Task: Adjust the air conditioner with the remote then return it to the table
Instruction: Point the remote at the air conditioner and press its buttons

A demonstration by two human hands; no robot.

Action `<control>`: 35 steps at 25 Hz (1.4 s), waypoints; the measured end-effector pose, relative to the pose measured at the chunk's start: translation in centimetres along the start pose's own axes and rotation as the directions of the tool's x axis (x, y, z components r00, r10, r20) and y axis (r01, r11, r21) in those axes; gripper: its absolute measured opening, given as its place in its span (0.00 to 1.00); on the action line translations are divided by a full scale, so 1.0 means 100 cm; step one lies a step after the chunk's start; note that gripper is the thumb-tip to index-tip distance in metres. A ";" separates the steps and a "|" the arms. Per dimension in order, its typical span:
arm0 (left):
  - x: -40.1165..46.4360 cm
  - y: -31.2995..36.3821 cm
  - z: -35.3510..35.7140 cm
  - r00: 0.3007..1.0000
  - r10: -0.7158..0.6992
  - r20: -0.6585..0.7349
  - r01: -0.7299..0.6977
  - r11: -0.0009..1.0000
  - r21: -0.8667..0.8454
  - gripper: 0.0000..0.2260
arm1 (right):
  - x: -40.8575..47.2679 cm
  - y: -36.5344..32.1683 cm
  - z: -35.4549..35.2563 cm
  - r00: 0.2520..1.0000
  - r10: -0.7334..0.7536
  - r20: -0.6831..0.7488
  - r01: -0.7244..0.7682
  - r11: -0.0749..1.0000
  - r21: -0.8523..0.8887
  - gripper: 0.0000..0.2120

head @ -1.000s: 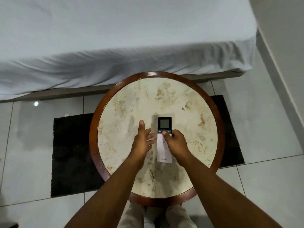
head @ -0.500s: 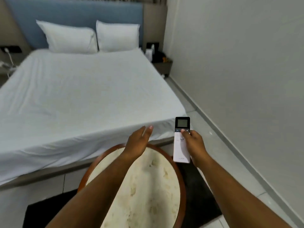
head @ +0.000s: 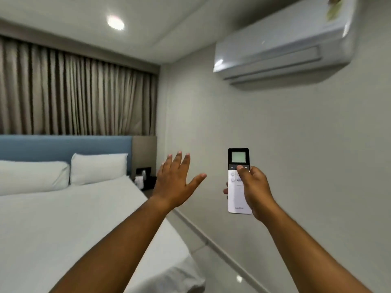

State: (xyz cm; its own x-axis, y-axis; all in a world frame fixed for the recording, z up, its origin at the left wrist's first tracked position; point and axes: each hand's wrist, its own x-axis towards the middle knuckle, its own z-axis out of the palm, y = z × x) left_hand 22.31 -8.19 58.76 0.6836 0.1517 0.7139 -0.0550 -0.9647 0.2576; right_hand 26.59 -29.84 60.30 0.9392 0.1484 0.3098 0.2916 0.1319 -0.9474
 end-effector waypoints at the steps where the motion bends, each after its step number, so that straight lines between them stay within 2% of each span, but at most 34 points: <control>1: 0.017 0.013 -0.007 0.998 0.049 -0.036 -0.047 0.998 0.042 0.44 | 0.002 -0.022 -0.008 0.998 -0.052 -0.018 0.052 0.999 -0.010 0.10; 5: 0.066 0.056 -0.035 0.974 0.174 -0.148 -0.149 0.976 0.161 0.43 | 0.004 -0.091 -0.038 0.970 -0.214 -0.114 0.209 0.976 -0.055 0.11; 10: 0.101 0.105 -0.061 0.926 0.285 -0.247 -0.226 0.944 0.240 0.42 | 0.001 -0.145 -0.066 0.919 -0.335 -0.207 0.321 0.942 -0.099 0.10; 18: 0.118 0.132 -0.081 0.893 0.337 -0.298 -0.257 0.926 0.278 0.43 | -0.008 -0.162 -0.075 0.893 -0.375 -0.247 0.355 0.927 -0.125 0.09; 30: 0.113 0.135 -0.086 0.900 0.326 -0.289 -0.255 0.932 0.256 0.42 | -0.015 -0.170 -0.071 0.900 -0.384 -0.206 0.360 0.922 -0.146 0.09; 35: 0.110 0.136 -0.089 0.896 0.330 -0.296 -0.269 0.935 0.229 0.43 | -0.017 -0.177 -0.071 0.908 -0.367 -0.201 0.355 0.930 -0.094 0.09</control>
State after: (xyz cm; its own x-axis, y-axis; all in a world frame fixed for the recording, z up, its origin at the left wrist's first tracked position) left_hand 22.62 -17.75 75.92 0.3793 -0.1190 0.9176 -0.0687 -0.9926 -0.1004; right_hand 21.14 -39.37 75.94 0.7823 -0.1102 0.6131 0.6219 0.0829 -0.7787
